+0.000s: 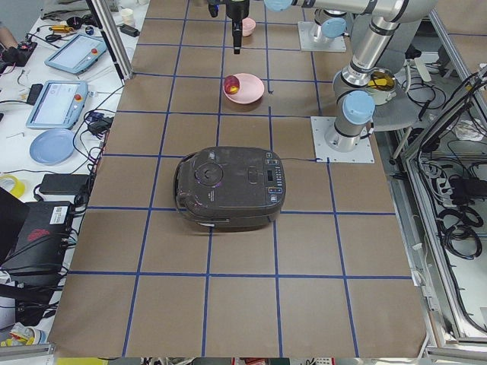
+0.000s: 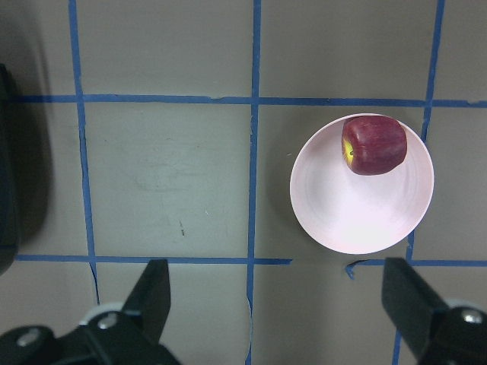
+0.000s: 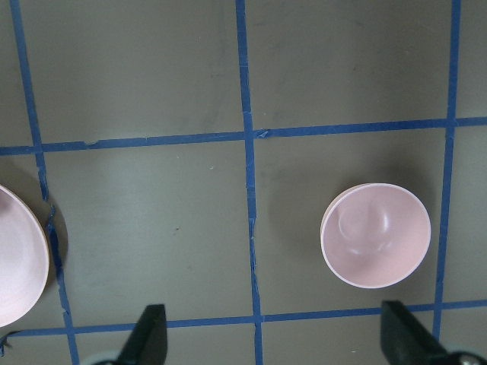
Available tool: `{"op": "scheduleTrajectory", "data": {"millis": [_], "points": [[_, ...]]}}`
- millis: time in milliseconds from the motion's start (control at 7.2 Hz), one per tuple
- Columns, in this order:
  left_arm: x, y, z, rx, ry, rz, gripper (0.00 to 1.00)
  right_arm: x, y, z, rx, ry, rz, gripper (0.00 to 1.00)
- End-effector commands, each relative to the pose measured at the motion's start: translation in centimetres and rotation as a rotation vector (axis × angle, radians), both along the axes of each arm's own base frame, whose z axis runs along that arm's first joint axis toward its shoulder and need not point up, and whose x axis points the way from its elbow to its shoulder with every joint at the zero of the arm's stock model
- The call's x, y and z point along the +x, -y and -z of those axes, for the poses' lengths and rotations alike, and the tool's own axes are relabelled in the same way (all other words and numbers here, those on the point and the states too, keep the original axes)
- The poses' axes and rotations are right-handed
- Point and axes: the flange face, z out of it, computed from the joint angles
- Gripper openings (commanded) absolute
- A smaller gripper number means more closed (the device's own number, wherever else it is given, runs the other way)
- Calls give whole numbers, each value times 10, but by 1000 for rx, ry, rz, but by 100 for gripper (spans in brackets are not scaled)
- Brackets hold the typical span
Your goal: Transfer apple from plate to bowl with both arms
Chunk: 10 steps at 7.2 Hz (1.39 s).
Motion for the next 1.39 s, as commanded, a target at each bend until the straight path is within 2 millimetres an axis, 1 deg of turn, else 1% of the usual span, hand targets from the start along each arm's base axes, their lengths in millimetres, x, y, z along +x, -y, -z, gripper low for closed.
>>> {"op": "scheduleTrajectory", "data": {"millis": [0, 139, 278, 417, 556, 694, 833, 972, 1111, 1250], "points": [[0, -1, 2, 17, 3, -21, 100, -1, -1, 1, 8, -7, -2, 100], [0, 0, 2, 20, 3, -25, 100, -3, 1, 2, 6, -10, -27, 100], [-2, 6, 6, 26, 1, -15, 100, -10, 4, 4, 5, -8, -51, 100], [-18, 9, 11, 33, -3, 6, 100, -37, 12, 11, 23, 7, -101, 100], [-46, 17, 33, 62, -2, 9, 100, -79, 15, 25, 44, 28, -90, 100], [-73, 30, 56, 40, -3, 15, 100, -123, 12, 49, 75, 50, -96, 100], [-96, 40, 89, 46, 0, -56, 100, -162, 6, 77, 63, 59, -104, 100], [-118, 52, 123, 35, -2, -116, 100, -184, -3, 114, 60, 76, -139, 100], [-131, 58, 159, 59, 12, -156, 100, -198, -17, 146, 60, 87, -183, 100], [-144, 65, 198, 51, 12, -167, 100, -198, -34, 180, 75, 97, -177, 100]]}}
